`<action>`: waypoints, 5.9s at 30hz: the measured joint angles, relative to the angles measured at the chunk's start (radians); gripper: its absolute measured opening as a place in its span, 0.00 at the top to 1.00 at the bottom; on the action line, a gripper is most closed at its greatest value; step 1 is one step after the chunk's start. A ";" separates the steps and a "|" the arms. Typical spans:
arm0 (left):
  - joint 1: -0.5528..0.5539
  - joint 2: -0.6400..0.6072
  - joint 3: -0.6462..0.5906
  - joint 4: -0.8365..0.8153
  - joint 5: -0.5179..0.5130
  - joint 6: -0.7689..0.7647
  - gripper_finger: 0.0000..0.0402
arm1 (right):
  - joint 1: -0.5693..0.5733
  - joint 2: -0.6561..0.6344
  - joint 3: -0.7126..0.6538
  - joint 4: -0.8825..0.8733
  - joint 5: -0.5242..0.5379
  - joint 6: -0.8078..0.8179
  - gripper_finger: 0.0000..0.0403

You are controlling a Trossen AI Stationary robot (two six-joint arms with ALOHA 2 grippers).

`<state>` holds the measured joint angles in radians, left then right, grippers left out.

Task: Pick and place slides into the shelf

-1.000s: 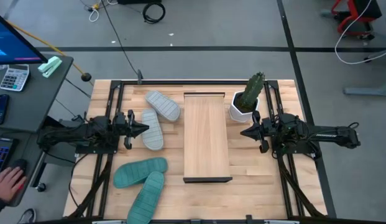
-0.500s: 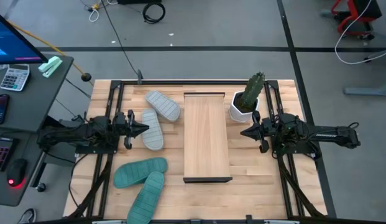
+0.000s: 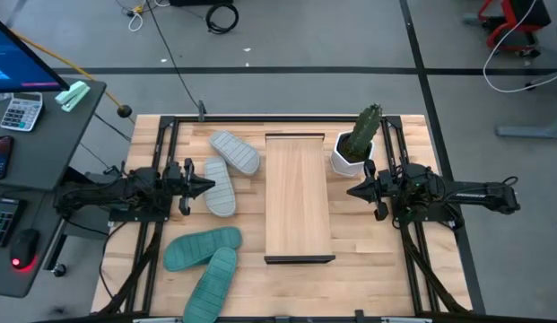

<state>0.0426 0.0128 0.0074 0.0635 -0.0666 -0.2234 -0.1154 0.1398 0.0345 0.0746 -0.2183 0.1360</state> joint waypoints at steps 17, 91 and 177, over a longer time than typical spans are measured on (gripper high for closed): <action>0.000 0.000 0.000 0.000 0.000 0.000 0.94 | 0.000 0.000 0.000 0.000 0.000 0.000 0.96; 0.000 0.000 0.000 0.000 -0.025 0.022 0.92 | 0.000 0.000 0.000 0.000 0.000 0.000 0.96; 0.003 0.151 0.184 0.171 -0.297 -0.251 0.74 | -0.060 0.798 0.947 -0.255 0.130 0.173 0.96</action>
<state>0.0461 0.1633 0.1911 0.2346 -0.3632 -0.4745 -0.1759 0.9377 0.9812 -0.1801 -0.0880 0.3092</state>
